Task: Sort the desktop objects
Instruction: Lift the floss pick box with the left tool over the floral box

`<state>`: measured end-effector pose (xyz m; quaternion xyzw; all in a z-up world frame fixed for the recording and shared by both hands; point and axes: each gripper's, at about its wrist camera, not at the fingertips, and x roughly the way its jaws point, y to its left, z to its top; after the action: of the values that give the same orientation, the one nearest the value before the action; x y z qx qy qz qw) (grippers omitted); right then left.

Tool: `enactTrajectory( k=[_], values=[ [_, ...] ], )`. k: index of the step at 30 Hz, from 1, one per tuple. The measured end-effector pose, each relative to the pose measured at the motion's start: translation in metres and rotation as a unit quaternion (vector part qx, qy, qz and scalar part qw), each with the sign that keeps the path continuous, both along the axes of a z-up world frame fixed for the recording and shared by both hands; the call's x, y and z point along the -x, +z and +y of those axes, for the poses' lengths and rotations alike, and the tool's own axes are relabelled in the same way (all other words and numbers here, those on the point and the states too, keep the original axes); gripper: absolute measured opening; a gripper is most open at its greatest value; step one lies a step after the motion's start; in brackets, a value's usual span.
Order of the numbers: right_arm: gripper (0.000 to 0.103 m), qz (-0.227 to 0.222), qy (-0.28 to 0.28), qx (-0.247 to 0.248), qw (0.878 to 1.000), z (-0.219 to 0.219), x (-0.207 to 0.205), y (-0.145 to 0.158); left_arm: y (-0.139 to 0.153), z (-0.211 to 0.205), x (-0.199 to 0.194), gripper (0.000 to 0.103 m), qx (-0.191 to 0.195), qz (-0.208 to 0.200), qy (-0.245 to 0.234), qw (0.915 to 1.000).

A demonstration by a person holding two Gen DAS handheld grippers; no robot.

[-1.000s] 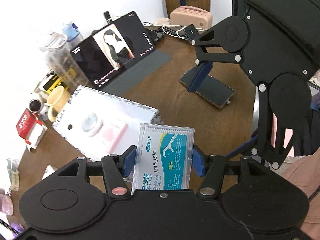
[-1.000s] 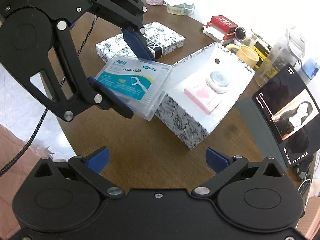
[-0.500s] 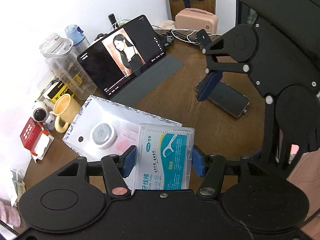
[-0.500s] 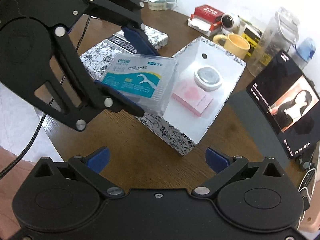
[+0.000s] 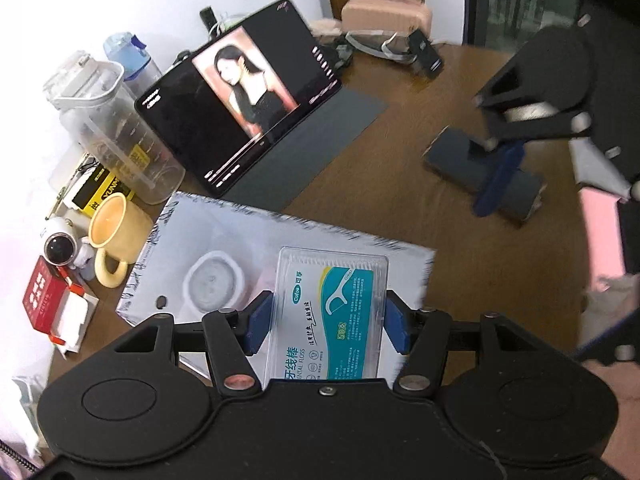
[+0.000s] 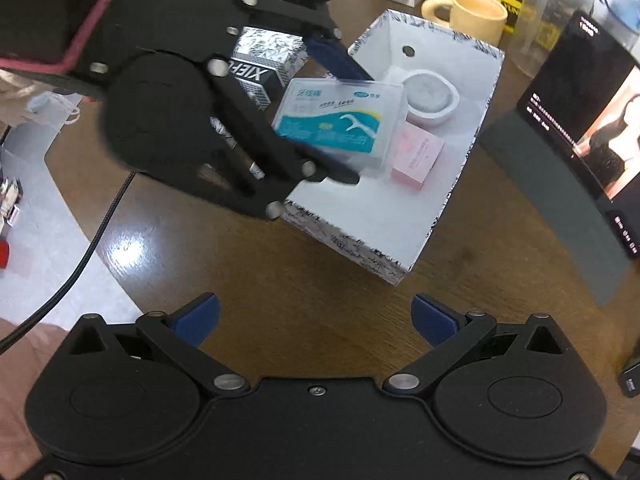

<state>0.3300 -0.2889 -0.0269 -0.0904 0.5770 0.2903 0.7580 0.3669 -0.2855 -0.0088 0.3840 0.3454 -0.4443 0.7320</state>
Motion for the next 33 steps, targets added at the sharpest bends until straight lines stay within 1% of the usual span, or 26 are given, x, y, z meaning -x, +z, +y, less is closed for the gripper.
enactTrajectory(
  k=[5,12,20,25,33],
  values=[
    [0.103,0.032,-0.008,-0.009,0.999,-0.001,-0.015,-0.012,-0.021,-0.004,-0.024,0.057,-0.004,0.029,-0.011,0.9995],
    [0.103,0.057,0.001,-0.019,0.998,0.002,-0.026,-0.026,-0.048,-0.012,-0.043,0.057,-0.017,0.053,-0.022,0.9982],
    [0.103,0.095,-0.026,-0.044,0.994,-0.003,-0.036,-0.04,-0.077,-0.019,-0.059,0.057,-0.026,0.099,-0.038,0.9941],
    [0.103,0.115,-0.037,-0.05,0.991,-0.008,-0.037,-0.048,-0.089,-0.023,-0.061,0.057,-0.039,0.105,-0.06,0.9919],
    [0.103,0.127,-0.04,-0.055,0.99,-0.008,-0.041,-0.061,-0.106,-0.031,-0.058,0.056,-0.06,0.112,-0.092,0.9877]
  ],
)
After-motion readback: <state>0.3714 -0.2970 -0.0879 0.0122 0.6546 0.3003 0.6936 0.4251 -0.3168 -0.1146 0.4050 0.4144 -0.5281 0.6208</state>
